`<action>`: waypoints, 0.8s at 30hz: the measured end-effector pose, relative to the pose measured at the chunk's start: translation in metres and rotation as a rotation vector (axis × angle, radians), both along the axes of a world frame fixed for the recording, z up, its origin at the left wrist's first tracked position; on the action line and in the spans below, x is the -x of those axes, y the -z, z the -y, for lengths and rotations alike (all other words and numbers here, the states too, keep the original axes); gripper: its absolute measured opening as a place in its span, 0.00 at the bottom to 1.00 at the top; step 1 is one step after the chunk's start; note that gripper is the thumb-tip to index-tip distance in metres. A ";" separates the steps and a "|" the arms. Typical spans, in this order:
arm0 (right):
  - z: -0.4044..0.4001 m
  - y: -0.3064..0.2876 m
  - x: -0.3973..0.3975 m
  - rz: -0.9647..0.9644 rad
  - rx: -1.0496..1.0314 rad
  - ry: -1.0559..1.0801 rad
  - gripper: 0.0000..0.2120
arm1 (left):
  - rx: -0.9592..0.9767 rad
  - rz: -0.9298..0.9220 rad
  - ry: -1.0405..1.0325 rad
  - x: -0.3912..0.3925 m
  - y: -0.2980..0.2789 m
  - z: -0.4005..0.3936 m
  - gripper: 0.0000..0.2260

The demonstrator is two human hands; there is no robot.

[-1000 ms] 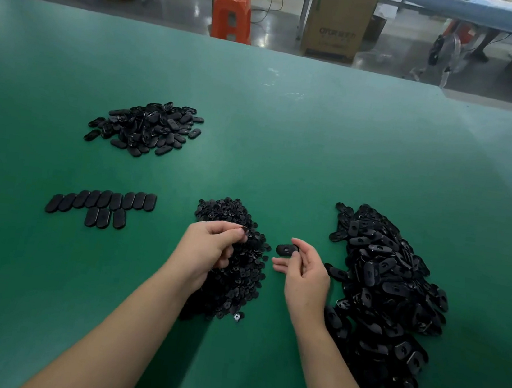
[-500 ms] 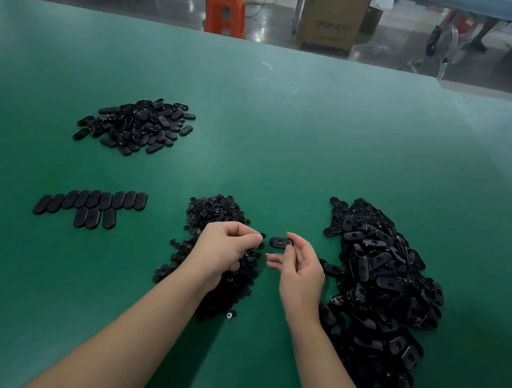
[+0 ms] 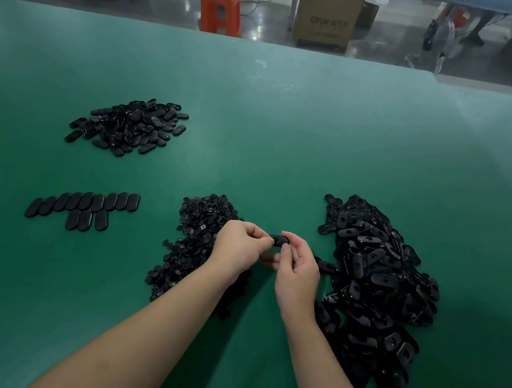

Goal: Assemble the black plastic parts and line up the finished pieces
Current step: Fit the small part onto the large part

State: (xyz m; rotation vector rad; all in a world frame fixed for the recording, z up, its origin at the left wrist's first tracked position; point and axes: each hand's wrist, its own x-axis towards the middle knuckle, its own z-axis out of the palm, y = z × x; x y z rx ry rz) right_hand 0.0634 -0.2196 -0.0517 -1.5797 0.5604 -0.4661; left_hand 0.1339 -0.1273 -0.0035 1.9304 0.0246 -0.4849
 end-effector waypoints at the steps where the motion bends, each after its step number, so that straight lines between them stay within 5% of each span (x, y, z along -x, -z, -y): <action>1: 0.000 0.001 0.000 -0.001 -0.002 -0.002 0.15 | -0.007 0.007 0.005 0.000 0.000 0.000 0.06; 24: 0.001 0.002 0.000 0.012 -0.063 0.041 0.12 | -0.184 0.193 0.068 -0.001 -0.002 0.004 0.09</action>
